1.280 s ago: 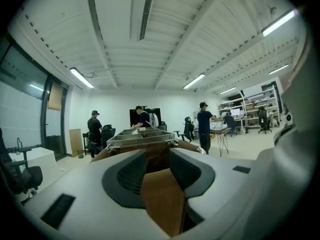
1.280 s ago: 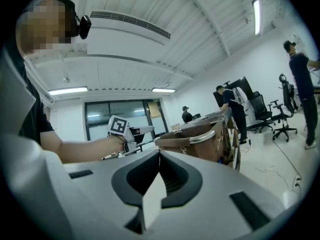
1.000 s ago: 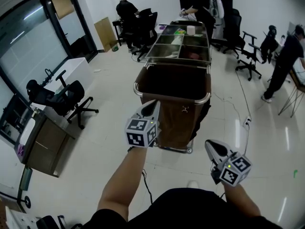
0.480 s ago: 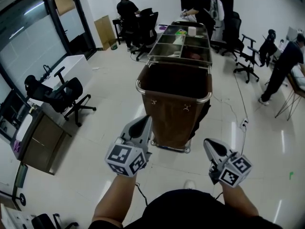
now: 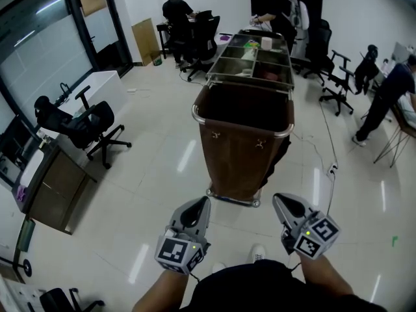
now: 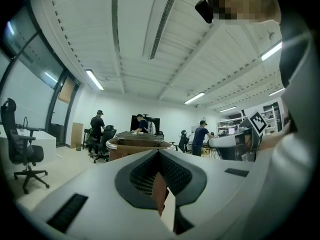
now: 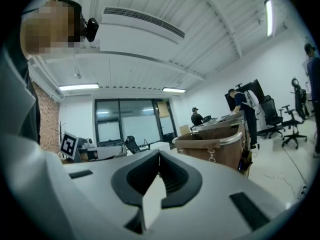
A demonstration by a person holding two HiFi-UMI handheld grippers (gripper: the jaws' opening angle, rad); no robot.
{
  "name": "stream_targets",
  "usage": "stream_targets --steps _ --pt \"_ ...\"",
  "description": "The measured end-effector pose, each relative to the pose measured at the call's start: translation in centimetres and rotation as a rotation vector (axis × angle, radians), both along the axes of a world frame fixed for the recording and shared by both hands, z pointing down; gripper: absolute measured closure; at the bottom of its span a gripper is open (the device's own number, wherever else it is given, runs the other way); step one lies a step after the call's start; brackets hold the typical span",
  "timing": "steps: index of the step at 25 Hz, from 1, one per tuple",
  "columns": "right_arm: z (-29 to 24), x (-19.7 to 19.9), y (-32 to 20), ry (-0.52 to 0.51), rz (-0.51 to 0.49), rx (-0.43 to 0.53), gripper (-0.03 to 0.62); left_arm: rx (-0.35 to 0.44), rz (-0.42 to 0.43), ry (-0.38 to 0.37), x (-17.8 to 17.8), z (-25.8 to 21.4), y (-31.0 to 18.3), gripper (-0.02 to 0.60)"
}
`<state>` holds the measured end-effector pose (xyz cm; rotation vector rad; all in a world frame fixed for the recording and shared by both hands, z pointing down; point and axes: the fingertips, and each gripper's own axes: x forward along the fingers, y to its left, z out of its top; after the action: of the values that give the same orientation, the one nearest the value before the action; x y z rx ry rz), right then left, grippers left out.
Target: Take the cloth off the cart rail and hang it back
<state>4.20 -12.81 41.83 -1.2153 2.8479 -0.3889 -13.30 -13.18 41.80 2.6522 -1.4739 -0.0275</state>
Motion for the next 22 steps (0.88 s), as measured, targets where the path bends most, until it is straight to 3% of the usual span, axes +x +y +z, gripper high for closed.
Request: stream_targets --steps 10,22 --pt "2.5 -1.1 1.1 0.08 0.064 -0.036 0.583 -0.001 0.073 -0.009 1.2 0.5 1.9 0.581" --pt "2.5 -0.9 1.6 0.078 0.088 -0.034 0.583 0.011 0.058 -0.009 0.7 0.6 2.0 0.581"
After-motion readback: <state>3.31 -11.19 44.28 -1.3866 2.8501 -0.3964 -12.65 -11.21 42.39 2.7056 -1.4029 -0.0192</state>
